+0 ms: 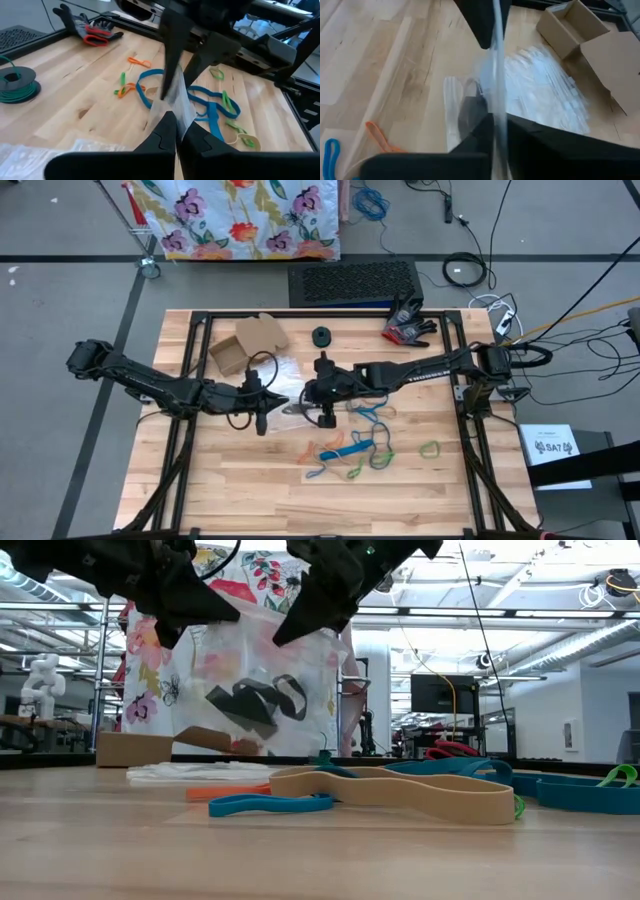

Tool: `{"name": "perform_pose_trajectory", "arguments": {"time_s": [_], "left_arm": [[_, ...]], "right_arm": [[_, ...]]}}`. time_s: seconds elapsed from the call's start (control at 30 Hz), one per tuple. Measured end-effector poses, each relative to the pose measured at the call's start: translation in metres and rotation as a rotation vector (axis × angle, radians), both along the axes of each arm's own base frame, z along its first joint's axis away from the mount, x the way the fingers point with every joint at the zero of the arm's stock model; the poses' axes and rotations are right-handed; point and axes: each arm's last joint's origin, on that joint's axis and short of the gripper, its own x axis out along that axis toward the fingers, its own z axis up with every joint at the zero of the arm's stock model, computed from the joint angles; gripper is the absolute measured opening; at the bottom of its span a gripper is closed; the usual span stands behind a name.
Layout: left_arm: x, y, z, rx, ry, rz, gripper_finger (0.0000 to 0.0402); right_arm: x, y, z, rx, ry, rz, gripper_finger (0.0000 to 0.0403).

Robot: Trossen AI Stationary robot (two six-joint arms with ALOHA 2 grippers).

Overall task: Sort rubber bands
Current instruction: Close the transparent zip bag

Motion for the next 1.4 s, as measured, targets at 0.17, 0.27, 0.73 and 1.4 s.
{"name": "perform_pose_trajectory", "arguments": {"time_s": [0.17, 0.27, 0.73, 1.4], "left_arm": [[0.000, 0.000, 0.001, -0.002, -0.009, 0.001, 0.0050], [0.000, 0.001, 0.001, 0.006, -0.011, 0.026, 0.0084], [-0.003, 0.004, -0.008, 0.023, 0.069, 0.106, 0.0140], [0.000, 0.050, -0.007, 0.118, 0.101, 0.323, 0.0141]], "right_arm": [[-0.006, -0.006, 0.001, -0.030, 0.048, -0.095, 0.0002], [-0.013, -0.012, 0.003, -0.021, 0.084, -0.145, 0.0001], [-0.098, -0.043, 0.013, -0.017, 0.048, -0.361, 0.0000], [-0.163, -0.144, -0.002, 0.187, -0.158, -0.391, 0.0000]]}}
